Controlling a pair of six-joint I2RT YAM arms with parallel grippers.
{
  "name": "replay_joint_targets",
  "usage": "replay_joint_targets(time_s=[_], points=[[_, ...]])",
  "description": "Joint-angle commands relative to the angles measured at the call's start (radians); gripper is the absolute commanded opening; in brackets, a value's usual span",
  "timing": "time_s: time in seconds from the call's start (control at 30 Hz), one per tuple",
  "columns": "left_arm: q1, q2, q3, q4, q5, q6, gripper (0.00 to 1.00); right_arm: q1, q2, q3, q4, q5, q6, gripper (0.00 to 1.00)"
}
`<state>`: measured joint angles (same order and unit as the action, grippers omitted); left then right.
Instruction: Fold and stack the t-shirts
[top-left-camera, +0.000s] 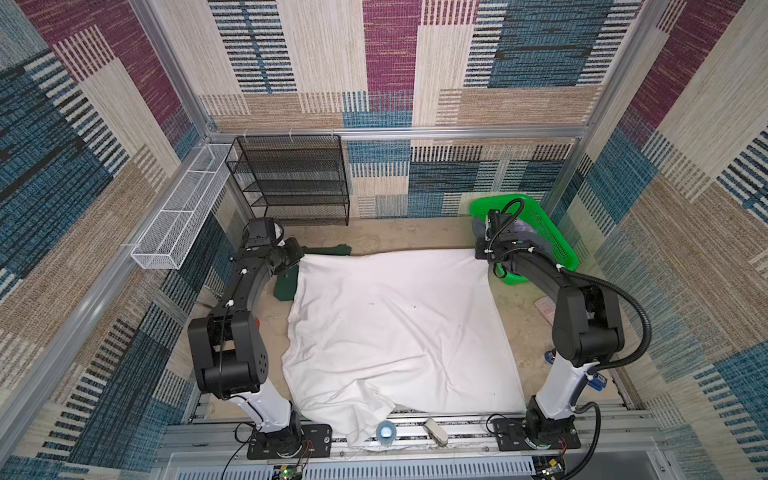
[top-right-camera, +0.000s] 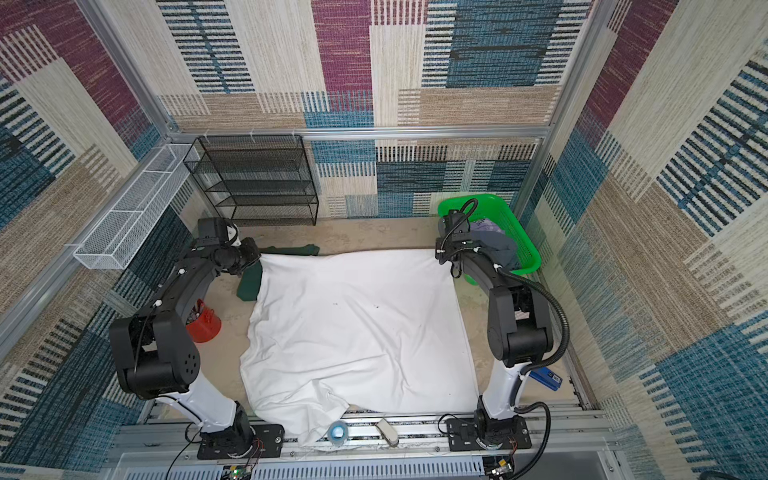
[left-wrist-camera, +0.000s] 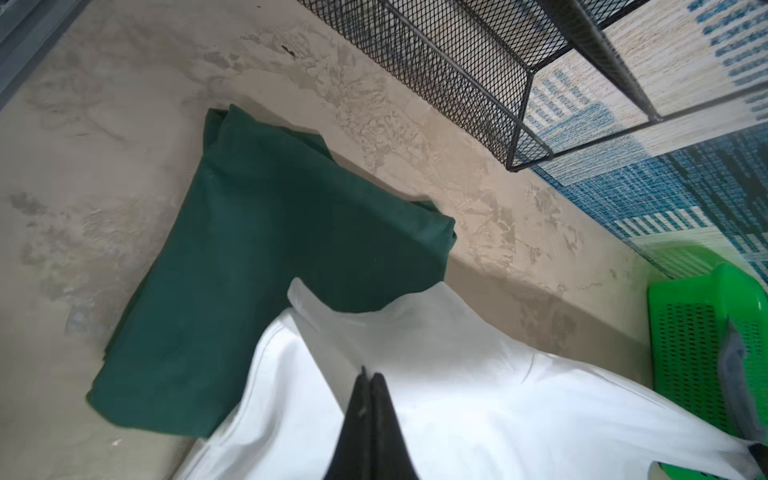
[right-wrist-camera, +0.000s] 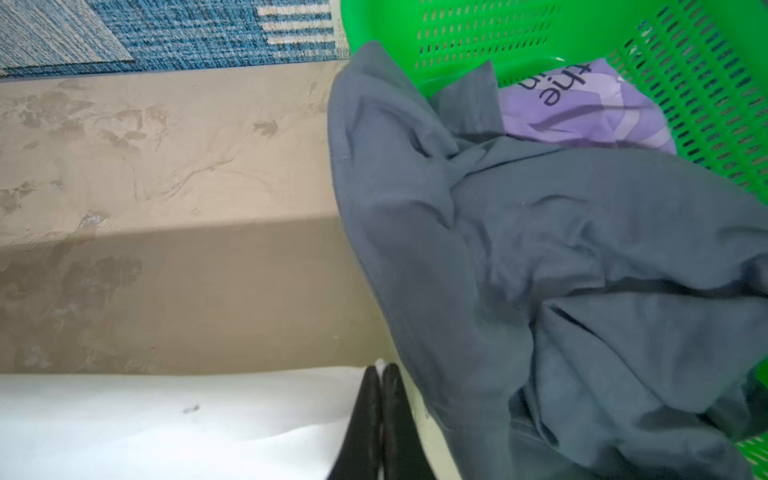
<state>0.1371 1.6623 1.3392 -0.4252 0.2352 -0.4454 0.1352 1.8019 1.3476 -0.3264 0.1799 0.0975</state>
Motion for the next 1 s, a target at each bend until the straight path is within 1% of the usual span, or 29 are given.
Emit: replay_joint_targets(time_s=[0.0,0.3,0.43,0.53,0.67,0.8,0.97], points=[[0.001,-0.058,-0.050,-0.001,-0.010,-0.016,0.00,-0.003,-0.071,-0.070,0.080,0.040,0.016,0.00],[0.001,-0.270,-0.227,-0.078,-0.061,-0.027,0.00,-0.002,-0.230,-0.277,0.095,0.036,0.066,0.00],[0.002,-0.356,-0.322,-0.100,-0.065,-0.061,0.00,-0.002,-0.298,-0.355,0.084,0.041,0.096,0.00],[0.004,-0.416,-0.381,-0.097,-0.071,-0.072,0.00,-0.002,-0.341,-0.400,0.076,0.052,0.114,0.00],[0.003,-0.477,-0.423,-0.112,-0.077,-0.082,0.00,-0.002,-0.371,-0.437,0.050,0.049,0.133,0.00],[0.003,-0.526,-0.448,-0.171,-0.102,-0.098,0.00,-0.002,-0.400,-0.478,0.037,0.040,0.154,0.00],[0.003,-0.608,-0.531,-0.206,-0.126,-0.138,0.00,-0.002,-0.440,-0.529,0.023,0.044,0.194,0.00]])
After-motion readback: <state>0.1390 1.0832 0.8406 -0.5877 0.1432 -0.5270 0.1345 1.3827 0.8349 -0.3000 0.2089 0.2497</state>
